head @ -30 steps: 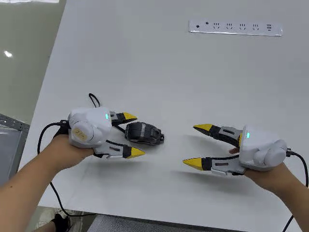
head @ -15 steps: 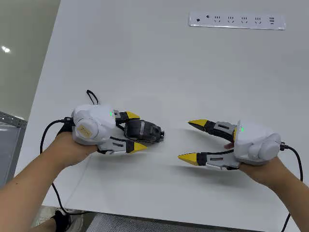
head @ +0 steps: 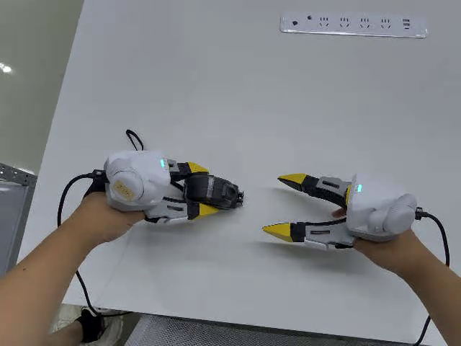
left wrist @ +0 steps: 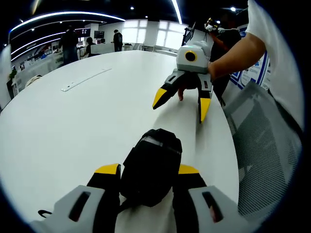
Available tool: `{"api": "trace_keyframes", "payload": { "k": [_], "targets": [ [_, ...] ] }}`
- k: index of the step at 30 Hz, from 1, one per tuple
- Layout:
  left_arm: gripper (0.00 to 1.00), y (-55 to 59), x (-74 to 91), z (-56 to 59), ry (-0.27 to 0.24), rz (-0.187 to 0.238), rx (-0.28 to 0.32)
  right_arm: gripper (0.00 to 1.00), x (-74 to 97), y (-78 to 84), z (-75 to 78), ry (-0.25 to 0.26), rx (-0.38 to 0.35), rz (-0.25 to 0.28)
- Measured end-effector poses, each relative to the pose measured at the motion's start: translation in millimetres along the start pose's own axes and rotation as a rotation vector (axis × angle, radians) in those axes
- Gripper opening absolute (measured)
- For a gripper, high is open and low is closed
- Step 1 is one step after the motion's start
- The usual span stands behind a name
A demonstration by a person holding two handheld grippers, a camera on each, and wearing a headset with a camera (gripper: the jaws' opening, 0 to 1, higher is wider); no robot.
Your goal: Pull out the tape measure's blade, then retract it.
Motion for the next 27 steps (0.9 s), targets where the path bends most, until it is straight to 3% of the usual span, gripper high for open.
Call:
{"api": "trace_keyframes", "payload": {
  "k": [15,27],
  "targets": [
    [0.36,1.4,-0.9,-3.3,-0.031,-0.001,0.012,0.54,-9.3,1.8,-1.5,-0.024,0.021,-0.013],
    [0.35,1.8,-0.8,-4.1,-0.019,-0.019,-0.007,0.52,-17.0,-0.9,2.2,-0.048,0.041,-0.018]
  ]
}}
Point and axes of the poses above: the centre of the closed fingertips' face, and the gripper's own axes: x roughly backward along the fingers, z roughly to its right, y roughly out of its underside, the point moved 3 cm from there along x, roughly backward along the fingers, and after that the axes turned 1 degree about -y, right-handed, at the moved point
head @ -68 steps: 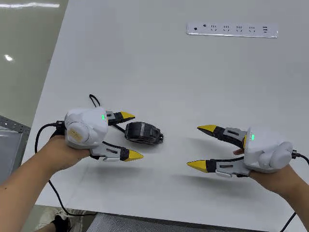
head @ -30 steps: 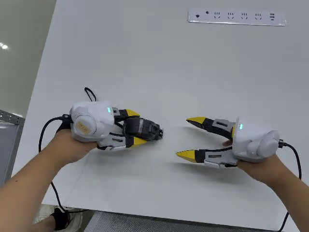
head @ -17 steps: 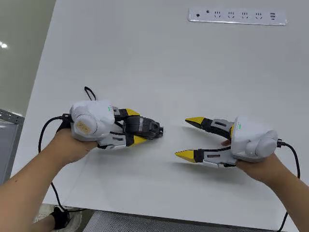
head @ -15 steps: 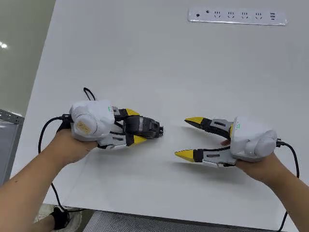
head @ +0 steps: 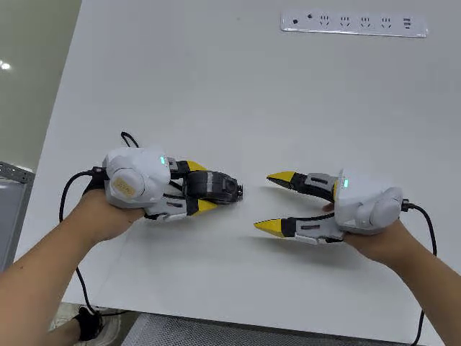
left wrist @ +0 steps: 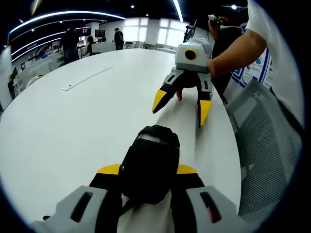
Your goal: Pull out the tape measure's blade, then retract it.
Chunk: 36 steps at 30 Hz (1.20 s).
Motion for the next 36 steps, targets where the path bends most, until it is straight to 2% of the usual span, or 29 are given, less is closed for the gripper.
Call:
{"api": "trace_keyframes", "payload": {
  "k": [11,23,36],
  "targets": [
    [0.33,-1.0,0.2,0.0,0.018,-0.018,-0.040,0.40,-16.2,4.6,7.4,-0.046,0.058,-0.025],
    [0.33,-1.0,0.1,-1.8,0.030,-0.014,-0.033,0.36,-34.1,8.1,13.9,-0.079,0.087,-0.029],
    [0.33,-1.2,0.3,-0.9,0.039,-0.010,-0.038,0.27,-40.7,12.7,15.9,-0.104,0.107,-0.038]
  ]
}}
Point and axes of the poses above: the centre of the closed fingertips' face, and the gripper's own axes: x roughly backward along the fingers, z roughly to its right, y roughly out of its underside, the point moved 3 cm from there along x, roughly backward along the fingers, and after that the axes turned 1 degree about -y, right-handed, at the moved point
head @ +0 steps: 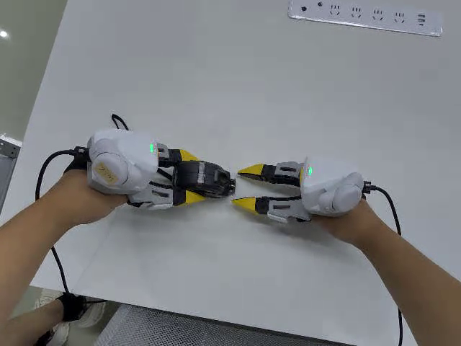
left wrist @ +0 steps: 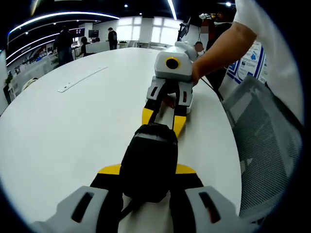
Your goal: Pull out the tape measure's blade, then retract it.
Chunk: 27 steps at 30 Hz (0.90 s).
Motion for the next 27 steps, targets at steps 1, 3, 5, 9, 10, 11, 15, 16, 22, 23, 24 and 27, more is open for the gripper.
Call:
{"api": "trace_keyframes", "payload": {
  "k": [1,3,5,9,10,11,15,16,22,23,24,27],
  "targets": [
    [0.33,-0.1,0.1,0.2,0.000,0.000,-0.001,0.27,-0.7,0.1,-0.2,-0.001,0.005,-0.001],
    [0.33,-0.3,0.3,0.6,0.000,-0.002,-0.005,0.25,-2.4,0.2,0.4,-0.001,0.010,-0.003],
    [0.33,-0.4,0.3,0.8,0.000,-0.003,-0.008,0.25,-3.9,0.4,1.4,0.001,0.017,-0.006],
    [0.33,-0.1,0.1,0.5,0.000,-0.002,-0.011,0.22,-5.6,2.2,1.8,-0.008,0.031,-0.018],
    [0.33,0.1,0.0,0.5,0.000,-0.001,-0.013,0.21,-5.8,2.8,1.6,-0.009,0.034,-0.022],
    [0.33,0.2,-0.1,0.4,0.000,-0.001,-0.013,0.21,-5.5,3.1,2.2,-0.007,0.040,-0.023],
    [0.33,0.6,-0.4,0.4,-0.001,-0.005,-0.020,0.17,-5.4,4.6,5.6,-0.002,0.037,-0.021],
    [0.33,0.7,-0.5,0.4,-0.001,-0.006,-0.022,0.17,-5.6,4.4,5.4,-0.001,0.038,-0.021],
    [0.33,0.7,-0.7,0.2,-0.001,-0.007,-0.027,0.15,-8.1,2.9,5.3,-0.004,0.055,-0.015],
    [0.33,0.5,-0.7,0.4,-0.001,-0.008,-0.028,0.15,-8.2,3.2,4.5,-0.006,0.052,-0.016],
    [0.32,0.4,-0.7,0.6,-0.001,-0.008,-0.030,0.15,-8.0,3.5,4.4,-0.006,0.054,-0.016],
    [0.32,0.3,-0.8,0.5,0.000,-0.009,-0.032,0.15,-7.6,3.6,3.6,-0.008,0.053,-0.015]
  ]
}}
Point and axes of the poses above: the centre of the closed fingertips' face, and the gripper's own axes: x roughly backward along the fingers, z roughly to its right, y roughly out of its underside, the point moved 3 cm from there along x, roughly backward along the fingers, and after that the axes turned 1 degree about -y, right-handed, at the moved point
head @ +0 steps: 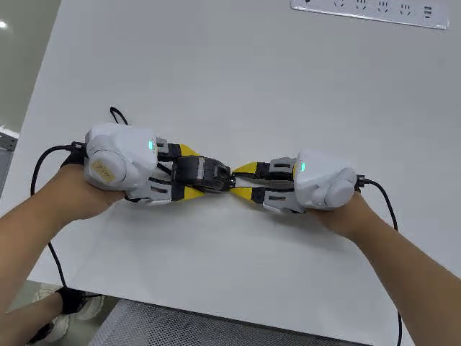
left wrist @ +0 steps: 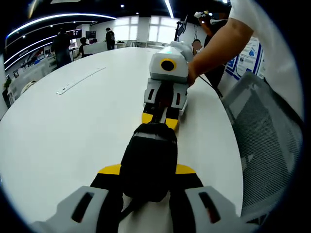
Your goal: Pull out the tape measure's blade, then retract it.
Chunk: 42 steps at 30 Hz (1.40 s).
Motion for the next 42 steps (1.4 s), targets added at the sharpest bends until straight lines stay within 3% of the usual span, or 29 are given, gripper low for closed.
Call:
{"api": "trace_keyframes", "payload": {
  "k": [42],
  "targets": [
    [0.31,1.2,-0.6,-1.0,0.010,0.006,-0.018,0.10,2.9,1.1,-1.6,-0.023,-0.012,0.005]
  ]
}}
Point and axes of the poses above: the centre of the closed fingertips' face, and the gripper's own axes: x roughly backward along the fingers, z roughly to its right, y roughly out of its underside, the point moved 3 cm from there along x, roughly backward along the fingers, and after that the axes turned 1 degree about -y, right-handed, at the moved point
